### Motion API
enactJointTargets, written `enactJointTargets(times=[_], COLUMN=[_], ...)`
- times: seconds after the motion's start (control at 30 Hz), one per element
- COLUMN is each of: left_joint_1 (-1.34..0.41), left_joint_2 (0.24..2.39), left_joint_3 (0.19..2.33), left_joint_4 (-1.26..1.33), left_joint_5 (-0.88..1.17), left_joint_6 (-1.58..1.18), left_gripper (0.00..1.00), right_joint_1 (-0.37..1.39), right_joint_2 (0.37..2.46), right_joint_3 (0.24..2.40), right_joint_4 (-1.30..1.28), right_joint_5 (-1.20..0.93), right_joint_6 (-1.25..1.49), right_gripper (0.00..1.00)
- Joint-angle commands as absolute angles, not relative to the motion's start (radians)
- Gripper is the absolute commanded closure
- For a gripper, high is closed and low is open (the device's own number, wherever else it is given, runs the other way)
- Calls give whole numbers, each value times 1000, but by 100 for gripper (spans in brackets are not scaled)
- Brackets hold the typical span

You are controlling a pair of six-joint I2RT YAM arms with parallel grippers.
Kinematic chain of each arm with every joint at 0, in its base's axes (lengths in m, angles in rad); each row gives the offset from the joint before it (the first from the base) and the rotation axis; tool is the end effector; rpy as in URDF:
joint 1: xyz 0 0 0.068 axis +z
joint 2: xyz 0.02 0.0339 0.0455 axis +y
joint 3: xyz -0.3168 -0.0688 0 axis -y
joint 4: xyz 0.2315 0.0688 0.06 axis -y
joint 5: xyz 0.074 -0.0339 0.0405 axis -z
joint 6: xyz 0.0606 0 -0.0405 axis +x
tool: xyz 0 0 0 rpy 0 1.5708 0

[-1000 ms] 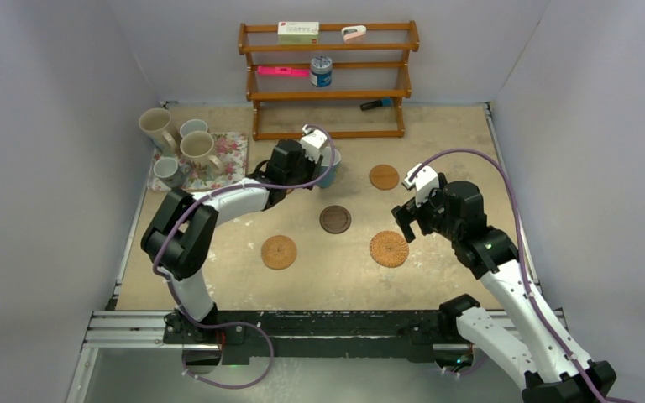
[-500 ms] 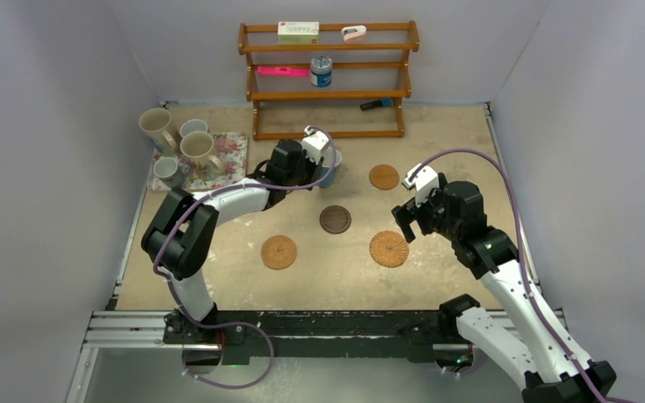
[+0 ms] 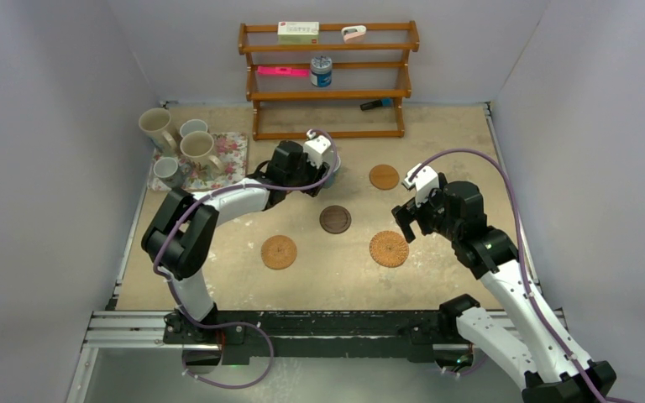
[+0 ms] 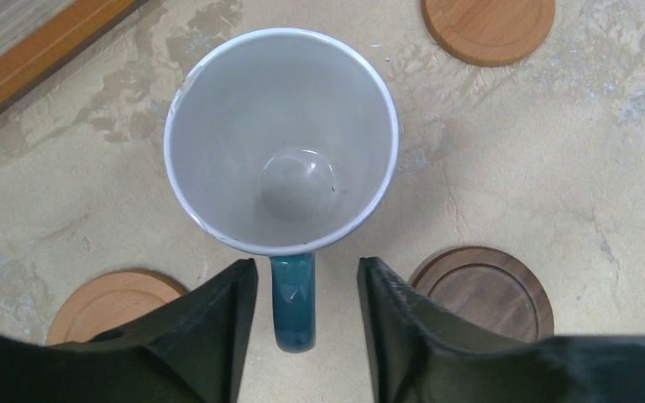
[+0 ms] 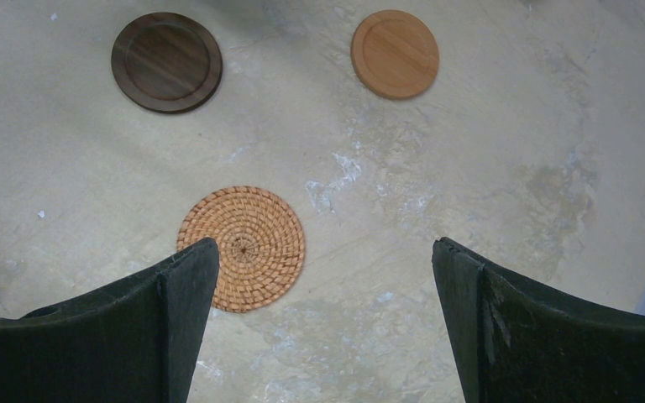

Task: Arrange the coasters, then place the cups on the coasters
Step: Place the cup at the center of the board.

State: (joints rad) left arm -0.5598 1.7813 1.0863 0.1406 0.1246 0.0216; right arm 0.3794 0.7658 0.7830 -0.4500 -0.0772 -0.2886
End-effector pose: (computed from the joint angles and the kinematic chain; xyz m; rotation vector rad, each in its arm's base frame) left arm 0.3489 -0.2275 0.2505 0.6885 2.0406 -0.4481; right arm 0.1321 0.0577 0.3407 -0.7038 1.8772 0.1355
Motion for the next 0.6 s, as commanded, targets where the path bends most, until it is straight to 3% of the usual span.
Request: enactJointTargets(times=[0.0,0.1,0.57], left_joint_1=[-566,-566,-565], left_joint_2=[1751,1744,1732], left_joint_3=[1089,1096,1205], left_joint_4=[151,137,-146], left_joint_5=[163,186,343], left_joint_6=[27,26,102], left_gripper=[44,36,35], right_joint_1=[384,384,385], right_joint_2=[769,769,770], right_joint_3=[778,778,778], right_joint_4=[-428,-428,-428], right_joint_5=[-77,-77,-76], right_joint_6=[-289,-290,-290], right_gripper=[1,1,1])
